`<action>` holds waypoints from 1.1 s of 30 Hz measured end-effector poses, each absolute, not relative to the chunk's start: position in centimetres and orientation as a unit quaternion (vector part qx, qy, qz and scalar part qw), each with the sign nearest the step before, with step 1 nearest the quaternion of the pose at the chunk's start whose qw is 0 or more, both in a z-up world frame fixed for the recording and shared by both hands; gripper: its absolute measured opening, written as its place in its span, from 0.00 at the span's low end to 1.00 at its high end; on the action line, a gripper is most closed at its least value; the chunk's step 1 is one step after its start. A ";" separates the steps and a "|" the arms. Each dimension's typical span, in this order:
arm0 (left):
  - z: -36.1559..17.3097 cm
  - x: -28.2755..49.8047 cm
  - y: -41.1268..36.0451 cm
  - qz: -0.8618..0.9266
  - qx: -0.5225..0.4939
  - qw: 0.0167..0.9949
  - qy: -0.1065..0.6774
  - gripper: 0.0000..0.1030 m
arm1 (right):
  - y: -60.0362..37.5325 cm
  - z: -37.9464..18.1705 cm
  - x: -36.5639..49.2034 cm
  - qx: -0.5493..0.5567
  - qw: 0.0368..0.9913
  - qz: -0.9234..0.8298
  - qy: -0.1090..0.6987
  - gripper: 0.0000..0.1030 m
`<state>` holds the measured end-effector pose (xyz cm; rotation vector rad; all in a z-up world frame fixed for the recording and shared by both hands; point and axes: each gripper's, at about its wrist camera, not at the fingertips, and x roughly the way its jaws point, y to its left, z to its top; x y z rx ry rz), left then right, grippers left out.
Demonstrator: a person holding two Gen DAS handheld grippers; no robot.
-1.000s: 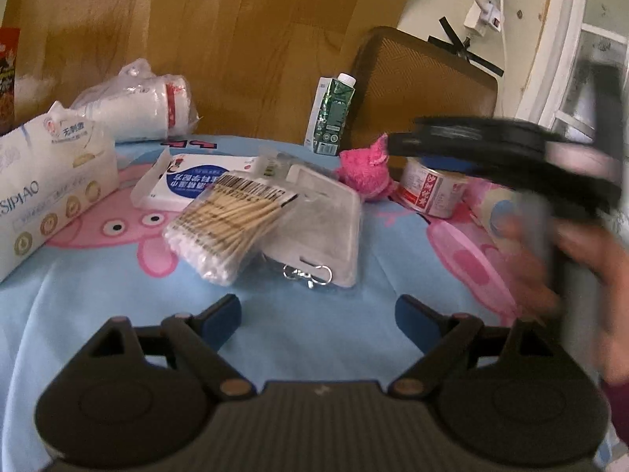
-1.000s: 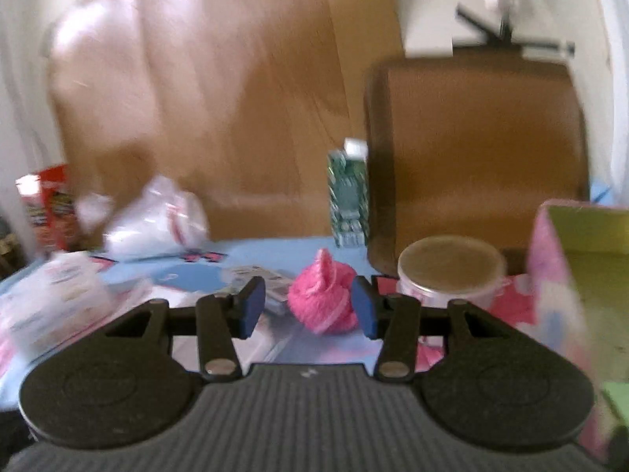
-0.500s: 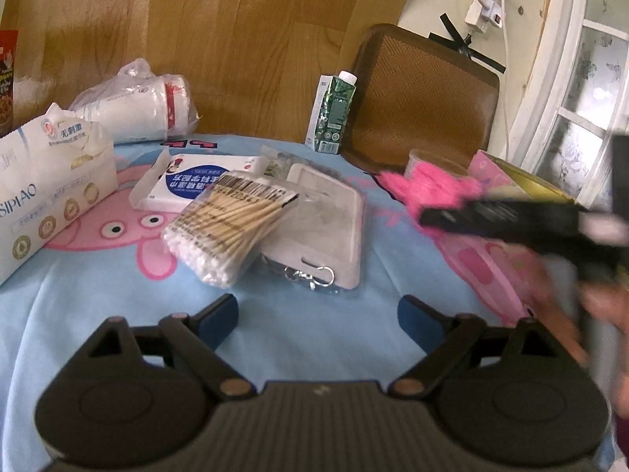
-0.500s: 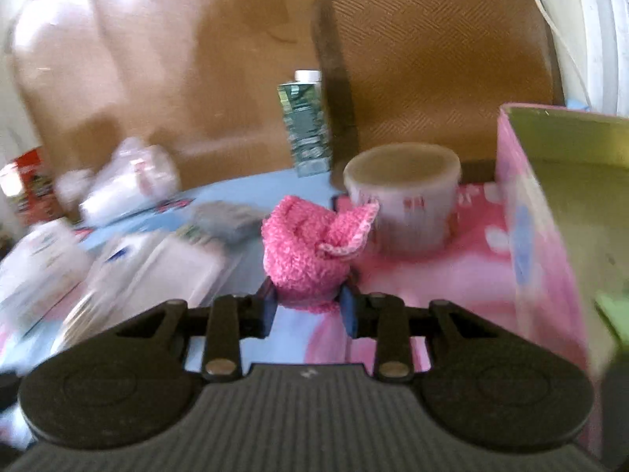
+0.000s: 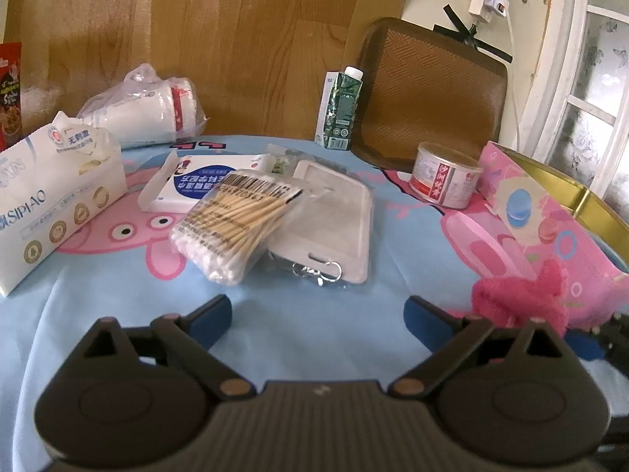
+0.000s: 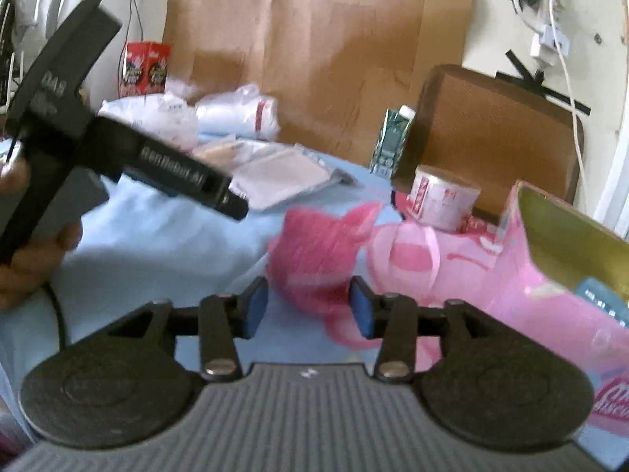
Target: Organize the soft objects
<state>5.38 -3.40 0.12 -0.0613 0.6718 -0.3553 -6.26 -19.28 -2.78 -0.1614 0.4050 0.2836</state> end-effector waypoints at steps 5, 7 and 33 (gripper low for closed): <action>0.1 5.3 -3.2 -0.176 -0.032 0.927 0.330 0.99 | -19.4 -3.1 -6.2 -0.073 0.967 0.140 0.202 0.60; 0.1 5.2 -3.1 -0.177 -0.035 0.926 0.330 1.00 | -19.6 -3.1 -6.1 -0.067 0.967 0.139 0.204 0.63; 0.1 5.5 -0.9 -0.218 -0.114 0.914 0.323 1.00 | -20.4 -3.2 -4.8 -0.012 0.960 0.147 0.238 0.70</action>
